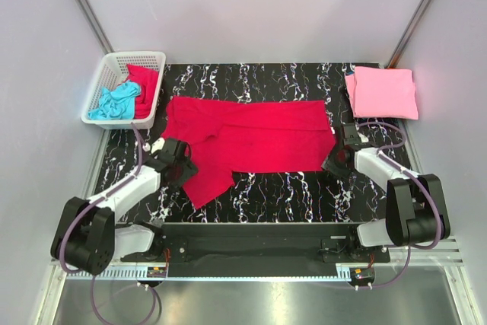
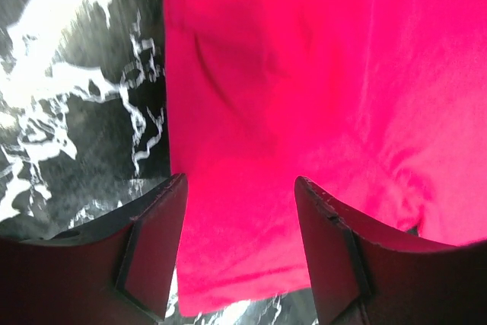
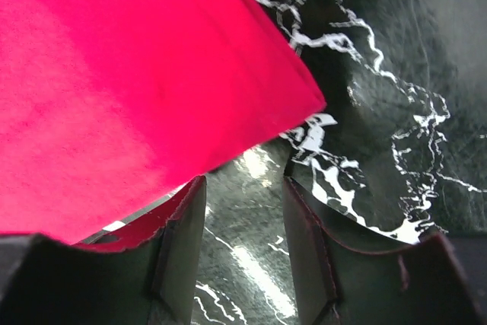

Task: Fold and stack the t-shirts
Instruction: Fold the tshirt

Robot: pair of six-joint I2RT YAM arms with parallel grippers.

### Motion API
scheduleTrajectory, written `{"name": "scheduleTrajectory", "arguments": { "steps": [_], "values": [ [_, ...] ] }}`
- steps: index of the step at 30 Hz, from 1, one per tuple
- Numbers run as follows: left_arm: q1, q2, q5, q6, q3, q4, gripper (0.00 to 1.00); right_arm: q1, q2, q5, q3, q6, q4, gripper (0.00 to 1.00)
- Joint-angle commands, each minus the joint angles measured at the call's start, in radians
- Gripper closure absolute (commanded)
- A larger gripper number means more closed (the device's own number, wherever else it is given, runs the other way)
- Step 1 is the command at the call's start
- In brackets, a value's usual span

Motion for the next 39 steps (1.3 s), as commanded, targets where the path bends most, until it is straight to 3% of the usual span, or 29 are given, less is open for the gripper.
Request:
{"name": "scheduleTrajectory", "arguments": {
  "steps": [1,12,23,32,39],
  "values": [
    [-0.006,-0.078,0.075,0.005,-0.02,0.039,0.36,-0.035,-0.036,-0.038,-0.02,0.039,0.03,0.48],
    [-0.021,-0.226,0.115,0.003,-0.107,-0.086,0.36,-0.119,-0.055,-0.128,-0.011,0.037,0.029,0.47],
    [-0.216,-0.36,0.074,-0.067,-0.127,-0.274,0.48,-0.123,-0.056,-0.157,0.004,0.042,0.03,0.47],
    [-0.322,-0.242,0.0,-0.146,-0.115,-0.272,0.5,-0.124,-0.07,-0.161,0.003,0.037,0.03,0.47],
    [-0.328,-0.133,0.026,-0.13,-0.101,-0.115,0.51,-0.123,-0.081,-0.177,0.003,0.032,0.03,0.47]
  ]
}}
